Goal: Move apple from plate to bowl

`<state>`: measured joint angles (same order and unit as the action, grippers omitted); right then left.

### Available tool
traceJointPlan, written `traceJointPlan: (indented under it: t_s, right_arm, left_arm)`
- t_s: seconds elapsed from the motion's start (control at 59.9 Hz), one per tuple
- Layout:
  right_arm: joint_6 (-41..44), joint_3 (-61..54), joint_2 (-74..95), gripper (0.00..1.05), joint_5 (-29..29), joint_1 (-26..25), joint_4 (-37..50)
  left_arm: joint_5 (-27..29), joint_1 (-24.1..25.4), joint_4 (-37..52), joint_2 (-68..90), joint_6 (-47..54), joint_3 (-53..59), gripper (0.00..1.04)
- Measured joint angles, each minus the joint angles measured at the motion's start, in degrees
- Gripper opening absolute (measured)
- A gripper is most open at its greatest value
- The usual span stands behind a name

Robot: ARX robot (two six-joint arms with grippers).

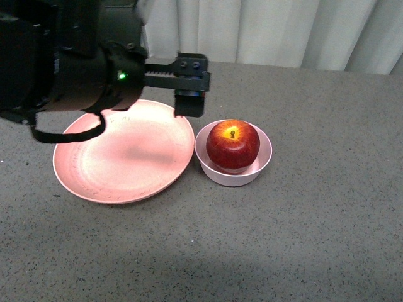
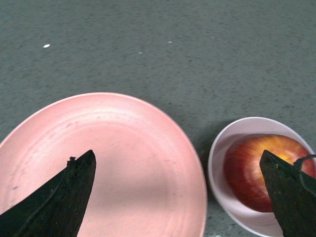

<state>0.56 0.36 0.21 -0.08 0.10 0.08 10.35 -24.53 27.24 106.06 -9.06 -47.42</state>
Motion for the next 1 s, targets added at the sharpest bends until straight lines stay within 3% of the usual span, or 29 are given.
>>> traceJointPlan:
  t_s: [0.317, 0.367, 0.384, 0.434, 0.517, 0.834, 1.001]
  right_arm:
    - [0.0, 0.0, 0.0, 0.95, 0.0, 0.0, 0.0]
    - [0.0, 0.0, 0.0, 0.95, -0.02, 0.0, 0.0]
    - [0.0, 0.0, 0.0, 0.95, -0.04, 0.0, 0.0]
    - [0.0, 0.0, 0.0, 0.95, 0.0, 0.0, 0.0]
    - [0.0, 0.0, 0.02, 0.95, 0.15, 0.0, 0.0]
    - [0.0, 0.0, 0.0, 0.95, 0.0, 0.0, 0.0]
    - [0.0, 0.0, 0.0, 0.95, 0.0, 0.0, 0.0]
  left_arm:
    - [5.14, 3.82, 3.06, -7.63, -0.55, 9.94, 0.98]
    - [8.04, 4.17, 17.46, -5.35, 2.49, 13.53, 0.89]
    - [7.87, 4.59, 25.75, -4.44, 4.15, 16.15, 0.83]
    - [6.69, 6.01, 38.62, -4.42, 6.05, 21.77, 0.73]
    - [5.33, 8.24, 47.34, -8.17, 7.21, 26.51, 0.58]
    - [-0.48, 14.51, 43.67, -24.68, 8.2, 38.03, 0.03]
    - [-2.82, 16.55, 34.64, -35.21, 8.59, 40.3, 0.04]
